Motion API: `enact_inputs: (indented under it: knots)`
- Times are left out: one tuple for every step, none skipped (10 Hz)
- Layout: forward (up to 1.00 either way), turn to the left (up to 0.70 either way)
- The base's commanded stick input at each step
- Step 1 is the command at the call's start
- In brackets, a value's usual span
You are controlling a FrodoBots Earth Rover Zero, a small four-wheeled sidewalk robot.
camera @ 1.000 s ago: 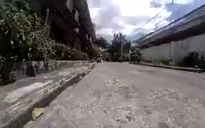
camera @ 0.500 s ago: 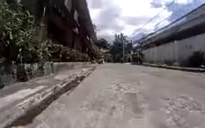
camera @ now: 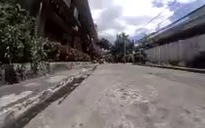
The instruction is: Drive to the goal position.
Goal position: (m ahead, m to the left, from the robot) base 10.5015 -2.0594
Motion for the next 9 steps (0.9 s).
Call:
enact_inputs:
  knots:
    - [0.85,0.00]
    - [0.85,0.00]
    - [0.85,0.00]
    - [0.85,0.00]
    - [0.85,0.00]
    - [0.85,0.00]
    - [0.85,0.00]
    - [0.85,0.00]
    - [0.85,0.00]
